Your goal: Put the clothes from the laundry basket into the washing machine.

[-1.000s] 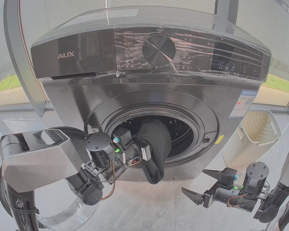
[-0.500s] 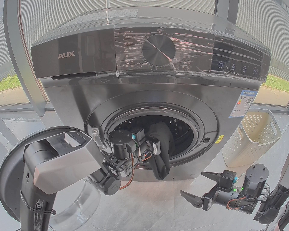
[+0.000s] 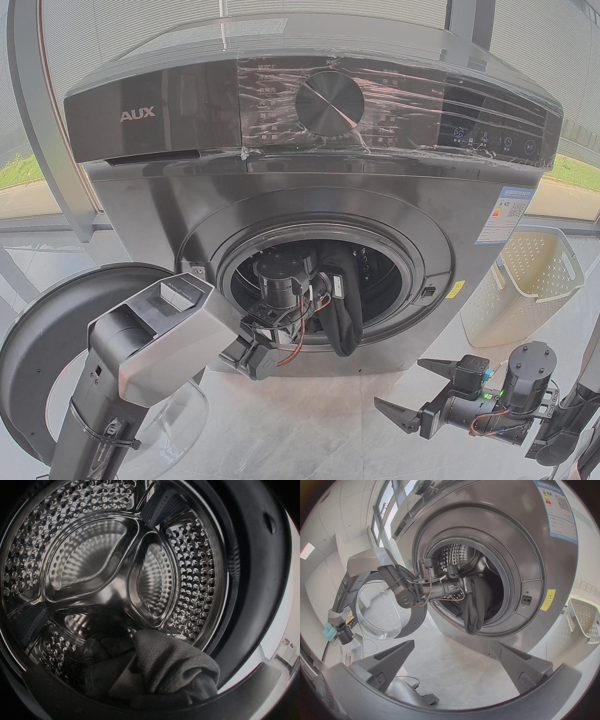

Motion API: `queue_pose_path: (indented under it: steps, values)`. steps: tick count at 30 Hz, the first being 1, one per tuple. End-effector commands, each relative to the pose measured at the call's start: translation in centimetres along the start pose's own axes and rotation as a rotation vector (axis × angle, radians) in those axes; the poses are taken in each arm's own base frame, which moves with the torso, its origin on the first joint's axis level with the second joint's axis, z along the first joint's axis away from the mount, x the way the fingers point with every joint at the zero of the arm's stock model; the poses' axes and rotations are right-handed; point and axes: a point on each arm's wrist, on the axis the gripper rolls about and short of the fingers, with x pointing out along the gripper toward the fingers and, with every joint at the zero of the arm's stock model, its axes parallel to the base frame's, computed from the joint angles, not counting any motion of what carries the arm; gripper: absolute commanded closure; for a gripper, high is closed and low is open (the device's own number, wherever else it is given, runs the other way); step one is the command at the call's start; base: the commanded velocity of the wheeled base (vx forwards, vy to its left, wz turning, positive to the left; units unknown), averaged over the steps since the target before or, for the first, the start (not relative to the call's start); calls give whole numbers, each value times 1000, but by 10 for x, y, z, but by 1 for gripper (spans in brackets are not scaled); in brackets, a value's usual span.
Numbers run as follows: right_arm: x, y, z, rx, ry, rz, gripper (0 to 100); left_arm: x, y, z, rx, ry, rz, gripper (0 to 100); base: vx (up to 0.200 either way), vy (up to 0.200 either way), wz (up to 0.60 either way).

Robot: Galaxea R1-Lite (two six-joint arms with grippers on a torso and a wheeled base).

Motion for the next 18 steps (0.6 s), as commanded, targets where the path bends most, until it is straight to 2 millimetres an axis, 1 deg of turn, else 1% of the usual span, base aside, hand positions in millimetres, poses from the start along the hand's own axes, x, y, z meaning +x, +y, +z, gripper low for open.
queue_pose_path:
  steps: [1, 4, 7, 11, 14, 18]
  values:
    - [1, 0, -1, 0, 7, 0, 0, 20, 9, -25, 14, 2, 42, 100, 0, 0, 0]
    - [0, 0, -5, -1, 24, 0, 0, 33, 12, -25, 14, -49, 104, 100, 0, 0, 0]
    - [-1, 0, -5, -2, 25, 0, 0, 41, 19, -25, 14, -64, 147, 100, 0, 0, 0]
    - [-1, 0, -5, -2, 27, 0, 0, 44, 23, -22, 15, -58, 159, 100, 0, 0, 0]
    - [-1, 0, -5, -2, 27, 0, 0, 47, 33, -15, 16, -78, 198, 100, 0, 0, 0]
    - [-1, 0, -6, -3, 30, 1, 0, 48, 38, -11, 14, -86, 214, 100, 0, 0, 0]
